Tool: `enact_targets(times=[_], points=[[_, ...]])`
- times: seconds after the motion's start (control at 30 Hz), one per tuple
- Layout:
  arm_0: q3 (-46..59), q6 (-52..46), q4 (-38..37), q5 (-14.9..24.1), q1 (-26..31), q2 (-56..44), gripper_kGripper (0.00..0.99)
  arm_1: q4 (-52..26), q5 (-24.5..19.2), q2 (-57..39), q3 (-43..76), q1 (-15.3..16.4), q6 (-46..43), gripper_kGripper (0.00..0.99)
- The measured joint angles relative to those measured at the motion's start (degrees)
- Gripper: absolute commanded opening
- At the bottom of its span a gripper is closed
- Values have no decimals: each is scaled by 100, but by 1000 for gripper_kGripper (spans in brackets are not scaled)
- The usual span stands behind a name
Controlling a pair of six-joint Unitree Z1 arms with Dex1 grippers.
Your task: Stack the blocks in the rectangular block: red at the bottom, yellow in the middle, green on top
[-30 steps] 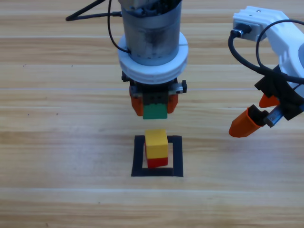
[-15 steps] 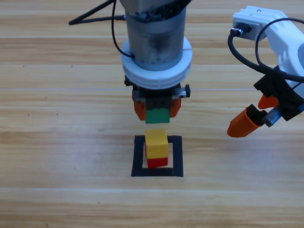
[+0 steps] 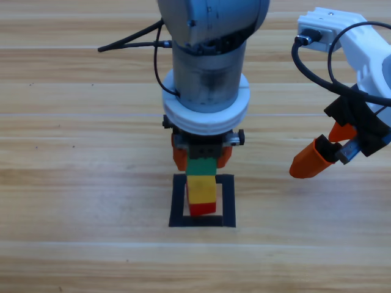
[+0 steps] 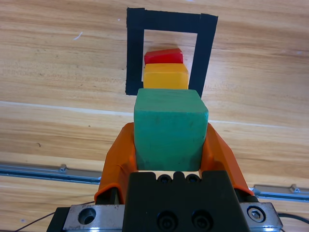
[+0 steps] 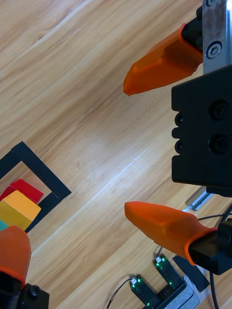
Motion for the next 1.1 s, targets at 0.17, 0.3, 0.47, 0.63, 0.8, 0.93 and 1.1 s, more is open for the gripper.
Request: enact_targets(times=[0.17, 0.3, 0.47, 0.63, 0.8, 0.93, 1.1], points=[[5, -51, -31, -34, -18, 3, 0, 0, 0, 0, 0, 0, 0, 990], [5, -293, -42, -37, -23, 3, 0, 0, 0, 0, 0, 0, 0, 990], [60, -610, -42, -37, -24, 2, 0, 0, 0, 0, -1, 0, 0, 990], [66, -723, -44, -37, -24, 2, 0, 0, 0, 0, -12, 0, 0, 990], [66, -752, -44, -37, -24, 2, 0, 0, 0, 0, -12, 0, 0, 990], [66, -753, -44, -37, -24, 2, 0, 0, 0, 0, -12, 0, 0, 990], [67, -753, -99, -37, -24, 4, 0, 0, 4, 0, -12, 0, 0, 990]])
